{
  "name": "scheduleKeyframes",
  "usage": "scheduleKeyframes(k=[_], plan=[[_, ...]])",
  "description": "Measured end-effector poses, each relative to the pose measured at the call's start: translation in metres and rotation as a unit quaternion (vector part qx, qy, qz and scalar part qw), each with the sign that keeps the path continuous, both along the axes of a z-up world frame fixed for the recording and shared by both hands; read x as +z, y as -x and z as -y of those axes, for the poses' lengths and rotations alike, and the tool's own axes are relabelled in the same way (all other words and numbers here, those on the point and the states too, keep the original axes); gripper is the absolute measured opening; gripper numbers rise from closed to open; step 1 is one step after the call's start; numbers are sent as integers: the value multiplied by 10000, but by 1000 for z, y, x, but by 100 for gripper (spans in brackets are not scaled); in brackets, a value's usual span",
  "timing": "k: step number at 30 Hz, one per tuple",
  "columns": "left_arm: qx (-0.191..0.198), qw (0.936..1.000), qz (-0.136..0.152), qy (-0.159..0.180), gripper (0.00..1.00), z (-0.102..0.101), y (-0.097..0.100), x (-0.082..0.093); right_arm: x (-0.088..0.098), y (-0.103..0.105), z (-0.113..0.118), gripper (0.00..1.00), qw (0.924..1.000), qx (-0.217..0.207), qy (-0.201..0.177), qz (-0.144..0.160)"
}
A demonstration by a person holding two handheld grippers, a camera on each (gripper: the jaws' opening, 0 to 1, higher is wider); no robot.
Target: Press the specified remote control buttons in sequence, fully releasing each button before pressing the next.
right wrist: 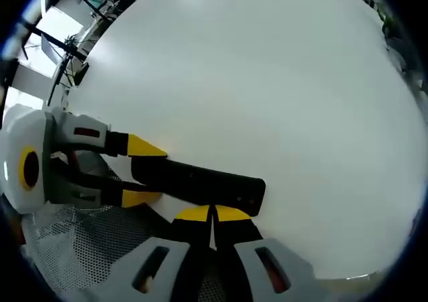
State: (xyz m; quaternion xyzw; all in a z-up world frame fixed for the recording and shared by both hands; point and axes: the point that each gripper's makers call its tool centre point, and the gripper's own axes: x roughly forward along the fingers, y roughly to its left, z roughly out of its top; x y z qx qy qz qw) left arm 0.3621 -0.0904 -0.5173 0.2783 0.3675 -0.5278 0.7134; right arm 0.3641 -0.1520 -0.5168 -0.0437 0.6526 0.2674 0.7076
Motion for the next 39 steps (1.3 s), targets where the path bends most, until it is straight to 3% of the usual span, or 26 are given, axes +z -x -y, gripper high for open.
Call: scheduleKeyframes(k=[3,4,5,6,7,8,9,10,12,15,18,19,23,39], plan=[[-18,10000,26,-9,24,0,0,0,-1,2,0,0,9998,-102,-99,-118],[-22,10000,32,-4,24,0,0,0,-2,9,-2,0,9993,-24,-155,-335],[-2,10000,-37,45,24,0,2,0,-19,22,7,0,9978,110,277,-592],[30,10000,-68,63,24,-1,2,-1,-30,21,-22,0,9980,253,-306,-482],[7,10000,-34,37,24,-2,1,-1,-45,26,-13,0,9972,390,390,-505],[12,10000,-34,52,24,-3,1,0,-3,18,3,0,9964,594,561,-213],[12,10000,-32,60,24,-2,1,0,25,6,-3,0,9971,618,250,370],[1,10000,-36,56,24,-1,0,-1,13,-1,-11,0,9974,610,37,390],[-18,10000,-31,42,24,-1,0,-1,17,1,-19,0,9988,378,-252,169],[-16,10000,-35,54,24,-1,0,0,13,-6,-13,0,9993,276,-192,182],[-21,10000,-27,51,24,0,1,0,1,-9,3,0,9998,134,79,-79],[-20,10000,-28,52,24,0,0,0,0,-9,5,0,9999,87,69,-2],[-1,10000,-37,55,24,0,0,0,4,-8,3,0,9999,-82,-124,21],[9,10000,-34,57,24,1,0,0,3,-4,3,0,10000,21,-43,-73]])
